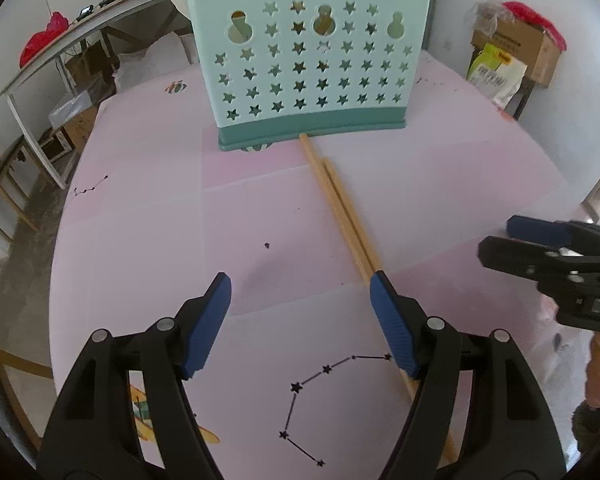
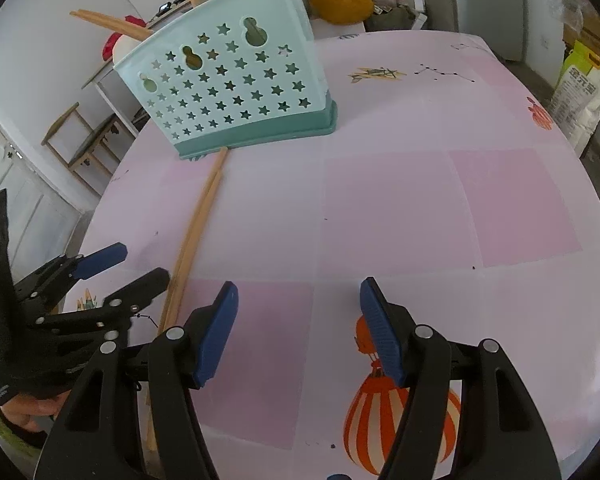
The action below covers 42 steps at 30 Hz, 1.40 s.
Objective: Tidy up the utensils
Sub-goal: 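Lower both tools to the two wooden chopsticks lying on the table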
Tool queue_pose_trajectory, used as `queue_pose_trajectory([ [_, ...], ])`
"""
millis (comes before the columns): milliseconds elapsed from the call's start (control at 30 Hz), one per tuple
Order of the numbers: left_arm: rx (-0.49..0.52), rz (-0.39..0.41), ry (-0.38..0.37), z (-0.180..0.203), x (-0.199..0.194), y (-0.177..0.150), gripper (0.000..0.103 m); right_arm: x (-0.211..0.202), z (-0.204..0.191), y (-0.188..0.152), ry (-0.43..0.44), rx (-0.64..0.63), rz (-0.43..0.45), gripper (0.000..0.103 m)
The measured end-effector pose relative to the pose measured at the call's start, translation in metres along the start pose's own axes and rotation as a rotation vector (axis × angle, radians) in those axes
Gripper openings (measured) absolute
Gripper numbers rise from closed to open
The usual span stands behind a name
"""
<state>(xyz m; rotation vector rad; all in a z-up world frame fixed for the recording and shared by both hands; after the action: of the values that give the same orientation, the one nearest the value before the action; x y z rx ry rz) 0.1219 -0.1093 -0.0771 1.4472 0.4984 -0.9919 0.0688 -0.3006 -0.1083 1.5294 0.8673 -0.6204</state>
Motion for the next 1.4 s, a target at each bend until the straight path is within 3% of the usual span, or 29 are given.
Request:
queue_pose_trajectory([
  [300, 0.012, 0.003, 0.037, -0.0003, 0.0048, 0.0028, 0.068, -0.001, -0.0046, 0.0016, 0.012, -0.009, 0.001, 0.062],
  [1400, 0.017, 0.002, 0.028, 0.0062, 0.0055, 0.0059, 0.068, -0.0015, -0.0083, 0.0, 0.029, -0.006, -0.003, 0.062],
])
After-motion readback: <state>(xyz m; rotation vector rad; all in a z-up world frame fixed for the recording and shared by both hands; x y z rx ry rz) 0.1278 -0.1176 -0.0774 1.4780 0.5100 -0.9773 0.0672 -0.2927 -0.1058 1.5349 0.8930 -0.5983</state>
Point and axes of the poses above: each gripper's, at about its wrist camera, not at the fingertips, and x roughly the way its jaws point, z to its right, y to its top, the point moved 2 cm from there along x, roughly the way its jaws point, and after that the axes turned 14 degrees about -x, right-handed, at the moved point
